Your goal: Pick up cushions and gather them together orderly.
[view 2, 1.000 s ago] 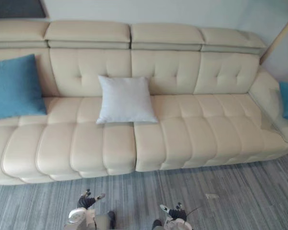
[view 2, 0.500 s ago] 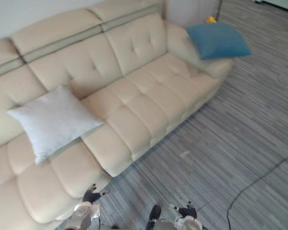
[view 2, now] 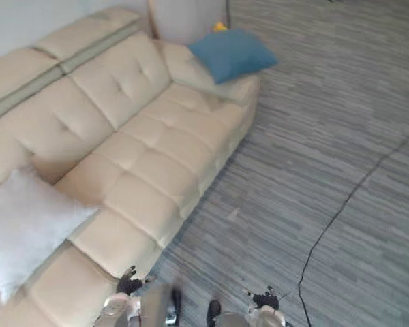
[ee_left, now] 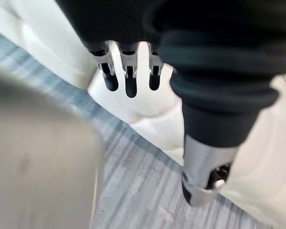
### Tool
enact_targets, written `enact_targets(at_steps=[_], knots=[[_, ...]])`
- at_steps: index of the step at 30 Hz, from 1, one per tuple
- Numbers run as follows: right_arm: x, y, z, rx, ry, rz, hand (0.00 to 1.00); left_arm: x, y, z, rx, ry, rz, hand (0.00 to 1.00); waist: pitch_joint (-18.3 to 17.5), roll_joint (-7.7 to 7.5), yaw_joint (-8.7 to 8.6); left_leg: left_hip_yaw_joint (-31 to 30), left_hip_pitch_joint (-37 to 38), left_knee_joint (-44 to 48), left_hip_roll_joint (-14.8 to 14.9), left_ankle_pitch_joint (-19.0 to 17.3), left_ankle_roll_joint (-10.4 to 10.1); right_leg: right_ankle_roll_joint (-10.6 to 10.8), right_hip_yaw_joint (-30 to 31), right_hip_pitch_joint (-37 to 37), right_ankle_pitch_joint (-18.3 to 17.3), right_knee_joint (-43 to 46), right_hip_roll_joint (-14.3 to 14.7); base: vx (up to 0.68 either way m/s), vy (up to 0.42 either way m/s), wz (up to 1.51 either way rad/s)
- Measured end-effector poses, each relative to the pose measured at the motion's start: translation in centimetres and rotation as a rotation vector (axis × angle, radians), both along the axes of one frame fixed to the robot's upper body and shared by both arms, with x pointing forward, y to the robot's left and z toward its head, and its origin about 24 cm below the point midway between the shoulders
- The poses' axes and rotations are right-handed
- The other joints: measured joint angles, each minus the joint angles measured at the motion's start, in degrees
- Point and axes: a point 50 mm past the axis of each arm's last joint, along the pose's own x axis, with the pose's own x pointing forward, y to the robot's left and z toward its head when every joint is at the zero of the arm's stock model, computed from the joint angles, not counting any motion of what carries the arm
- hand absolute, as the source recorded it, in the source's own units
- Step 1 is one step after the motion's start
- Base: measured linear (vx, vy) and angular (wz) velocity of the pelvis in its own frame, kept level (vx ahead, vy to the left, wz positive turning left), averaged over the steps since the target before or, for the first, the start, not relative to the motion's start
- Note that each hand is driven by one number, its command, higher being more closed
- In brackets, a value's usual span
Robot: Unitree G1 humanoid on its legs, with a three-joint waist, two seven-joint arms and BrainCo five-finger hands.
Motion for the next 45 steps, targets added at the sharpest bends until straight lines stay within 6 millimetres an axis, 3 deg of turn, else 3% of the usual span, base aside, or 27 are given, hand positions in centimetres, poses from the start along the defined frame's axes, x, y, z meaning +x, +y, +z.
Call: enact_targets(at_steps=[2, 3, 4, 5, 6, 7, 9, 11, 13, 16, 17, 18, 19, 21, 23, 25, 29, 31, 33, 34, 35, 36, 38, 39, 41, 43, 45], knots=[[0.3, 0.9, 0.2, 0.017, -0.021, 0.008, 0.0, -0.8, 0.6, -0.2, 0.0, 0.018, 0.043, 0.0, -1.13, -0.89, 0.27, 2.16, 2.34, 0.49, -0.23, 2.87, 1.27, 1.11, 3.75, 0.06, -3.64, 3.72, -0.49, 0.44, 0.178, -1.34], [-0.3, 1.5, 0.0, 0.032, -0.018, 0.004, 0.0, -1.2, 1.3, -0.3, 0.017, 0.028, 0.049, 0.0, -2.54, -3.43, 0.69, 7.13, 4.07, 0.82, -0.47, 0.55, 2.37, 4.1, 3.86, -1.69, -6.62, 10.43, -2.88, 0.44, 0.137, -1.08], [-0.2, 1.7, 0.1, 0.034, -0.024, 0.01, 0.0, -1.2, 1.4, -0.3, 0.021, 0.032, 0.049, 0.0, -2.89, -4.13, 1.08, 9.11, 5.17, 0.9, -0.55, -0.43, 2.84, 5.94, 3.5, -2.72, -7.6, 13.62, -3.82, 0.44, 0.135, -1.26], [0.0, 1.7, 0.2, 0.033, -0.03, 0.023, 0.0, -1.1, 1.4, -0.3, 0.021, 0.035, 0.048, 0.0, -2.97, -4.43, 1.24, 10.97, 7.04, 0.98, -0.58, -1.77, 3.42, 7.91, 2.55, -4.35, -8.05, 18.63, -4.76, 0.38, 0.138, -1.13], [0.1, 1.7, 0.2, 0.03, -0.033, 0.036, 0.0, -1.0, 1.2, -0.3, 0.018, 0.035, 0.037, 0.0, -2.88, -4.49, 1.2, 13.34, 10.29, 0.52, -0.47, -3.28, 4.03, 13.83, -0.33, -7.91, -7.22, 28.83, -6.73, 0.38, 0.131, -1.0], [-0.1, 1.8, 0.1, 0.026, -0.025, 0.045, 0.0, -1.0, 0.9, -0.3, 0.016, 0.034, 0.021, 0.0, -2.8, -4.35, 0.72, 13.97, 12.58, 0.38, -0.5, -3.76, 4.13, 14.56, -3.22, -10.3, -6.88, 35.35, -8.66, 0.44, 0.124, -0.76], [-0.2, 1.8, 0.1, 0.019, -0.018, 0.069, 0.0, -0.5, 0.2, -0.2, 0.012, 0.026, -0.016, 0.0, -2.33, -3.72, -0.46, 16.14, 17.52, -1.48, 0.8, -3.82, 4.14, 10.75, -10.83, -13.09, -7.83, 41.38, -13.48, 0.3, 0.044, -0.57], [0.1, 1.7, 0.2, 0.016, -0.023, 0.076, 0.0, -0.1, 0.0, -0.1, 0.012, 0.017, -0.03, 0.0, -1.55, -2.55, -0.75, 16.79, 22.03, -4.49, 2.8, -3.82, 4.13, 9.56, -14.68, -13.64, -8.43, 37.09, -14.57, 0.34, -0.016, -0.59], [0.2, 1.7, 0.1, 0.014, -0.018, 0.085, 0.0, 0.3, 0.1, 0.0, 0.023, 0.015, -0.051, 0.0, -1.66, -3.11, -1.45, 16.76, 24.3, -6.64, 4.1, -3.82, 4.13, 9.32, -15.13, -15.13, -7.44, 28.68, -14.42, 0.31, -0.125, -0.28], [0.6, 1.4, 0.1, 0.008, -0.007, 0.095, 0.0, 0.4, 0.1, -0.2, 0.045, 0.035, -0.103, 0.0, -1.7, -4.49, -4.02, 14.23, 24.95, -8.79, 3.35, -4.2, 3.15, 10.03, -8.57, -17.24, 3.59, 10.13, -12.31, 0.31, -0.25, 0.13], [0.5, 0.4, 0.1, -0.013, -0.003, 0.093, 0.0, 0.5, -0.3, -0.3, 0.048, 0.048, -0.126, 0.0, -0.94, -4.13, -5.05, 10.48, 26.17, -8.3, 3.94, -6.77, -0.89, 7.25, -6.33, -17.85, 7.88, 11.41, -11.06, 0.32, -0.289, 0.15], [0.6, -0.7, 0.2, -0.041, 0.006, 0.096, 0.0, 0.1, -1.0, -0.6, 0.038, 0.065, -0.14, 0.0, -0.84, -1.75, -4.9, 8.44, 26.49, -6.97, 5.95, -7.51, -2.11, 6.46, -7.13, -17.44, 5.38, 11.86, -9.3, 0.32, -0.296, 0.06], [0.4, -1.0, 0.2, -0.047, 0.017, 0.096, 0.0, 0.0, -1.2, -0.7, 0.032, 0.069, -0.144, 0.0, -0.99, -0.99, -4.8, 7.79, 25.61, -5.25, 6.73, -7.56, -2.12, 6.45, -7.28, -17.22, 4.73, 11.54, -8.76, 0.3, -0.248, 0.04], [-0.5, -2.0, -0.1, -0.051, 0.041, 0.037, 0.0, -0.1, -1.7, -0.7, 0.012, 0.065, -0.129, 0.0, -0.06, 1.73, -5.14, 3.17, 15.48, 15.73, 9.37, -4.62, -1.17, 5.14, -10.02, -13.09, 2.99, 8.02, -6.39, 0.36, -0.305, 0.29], [-0.8, -2.1, -0.1, -0.055, 0.051, 0.04, 0.0, -0.3, -1.5, -0.6, 0.005, 0.051, -0.1, 0.0, 1.57, 2.06, -4.28, 4.22, 9.43, 31.05, 11.95, -2.4, -0.93, 3.02, -10.57, -6.57, 1.8, 4.28, -4.37, 0.35, -0.211, 0.11], [-0.9, -1.9, -0.2, -0.05, 0.06, 0.042, 0.0, 0.1, -1.4, -0.2, 0.007, 0.024, -0.099, 0.0, 2.13, 1.44, -3.33, 7.98, 5.67, 34.21, 11.59, -4.46, -0.32, 2.66, -10.37, -1.0, 1.42, 0.53, -4.24, 0.32, -0.133, 0.01], [0.1, -1.0, -0.1, -0.032, 0.033, 0.047, 0.0, 0.5, -1.6, 0.0, 0.004, 0.002, -0.098, 0.0, 2.2, 1.46, -2.31, 14.6, 0.26, 10.29, 5.04, -4.01, 1.0, 3.39, -9.39, 4.76, 1.43, -4.99, -5.31, 0.35, -0.025, -0.17], [0.0, -0.7, -0.2, -0.036, 0.041, 0.061, 0.0, 0.5, -1.6, 0.0, 0.0, -0.001, -0.093, 0.0, 2.21, 1.38, -1.29, 15.1, 0.91, -6.98, 1.14, 2.98, 0.73, 4.69, -8.69, 8.25, 0.19, -7.56, -6.1, 0.46, 0.065, -0.17], [-0.3, -0.5, -0.3, -0.043, 0.053, 0.074, 0.0, 0.5, -1.6, 0.0, -0.001, 0.0, -0.086, 0.0, 2.0, 1.66, -0.64, 15.02, 1.23, -12.36, 0.71, 5.99, 0.54, 5.95, -8.31, 10.54, -1.35, -8.57, -5.89, 0.48, 0.124, -0.14], [-0.7, 0.0, -0.5, -0.044, 0.069, 0.095, 0.0, 0.4, -1.2, -0.1, 0.0, 0.005, -0.065, 0.0, 1.63, 0.8, -0.37, 15.32, 1.77, -10.93, 0.02, 11.29, 3.02, 7.81, -7.99, 13.33, -3.25, -8.77, -6.77, 0.62, 0.155, -0.06], [-1.1, 0.5, -0.6, -0.039, 0.081, 0.107, 0.0, 0.3, -0.8, -0.1, 0.004, 0.008, -0.056, 0.0, 0.09, -0.88, -0.45, 15.71, 1.79, -8.95, -2.24, 10.2, 5.63, 9.19, -8.11, 13.63, -4.63, -6.82, -8.9, 0.62, 0.142, 0.01], [-1.1, 0.7, -0.6, -0.037, 0.078, 0.111, 0.0, 0.3, -0.8, -0.1, 0.006, 0.011, -0.055, 0.0, -0.49, -1.49, -0.48, 16.0, 1.89, -8.32, -2.77, 8.86, 6.08, 9.57, -8.07, 12.66, -4.85, -4.25, -9.93, 0.76, 0.18, 0.07], [-1.3, 0.9, -0.6, -0.048, 0.072, 0.132, 0.0, 0.3, -0.4, -0.1, 0.011, 0.014, -0.054, 0.0, -0.65, -2.67, -0.59, 16.14, 5.29, -6.54, -4.1, 4.88, 6.42, 11.28, -6.95, 7.27, -5.28, 14.18, -12.39, 0.68, 0.183, 0.03], [-1.1, 0.9, -0.4, -0.05, 0.058, 0.136, 0.0, 0.2, -0.1, -0.2, 0.016, 0.03, -0.052, 0.0, -0.3, -3.69, -0.82, 16.04, 9.4, -6.55, -5.47, 2.72, 6.64, 13.76, -5.63, 1.7, -3.82, 30.21, -14.6, 0.48, 0.117, 0.06], [-0.9, 0.5, -0.1, -0.068, 0.038, 0.145, 0.0, -0.2, -0.2, -0.5, 0.016, 0.051, -0.054, 0.0, -0.25, -3.71, -1.87, 15.78, 15.36, -7.03, -6.05, 0.88, 6.67, 13.43, -6.07, -3.7, -4.02, 44.16, -16.58, 0.66, 0.135, 0.12], [-0.2, 0.3, 0.3, -0.092, 0.011, 0.165, 0.0, -0.4, -0.3, -0.6, 0.016, 0.058, -0.066, 0.0, 0.02, -3.04, -2.33, 15.2, 22.42, -10.04, -5.66, 0.66, 6.29, 11.49, -9.84, -8.27, -5.19, 44.97, -18.1, 0.56, 0.073, 0.12], [0.4, 0.2, 0.5, -0.097, -0.004, 0.176, 0.0, -0.6, -0.3, -0.6, 0.019, 0.062, -0.068, 0.0, 0.41, -2.12, -3.47, 15.07, 27.06, -13.39, -4.21, -0.41, 4.51, 10.25, -14.21, -11.86, -5.97, 37.15, -18.02, 0.44, -0.012, 0.07]])
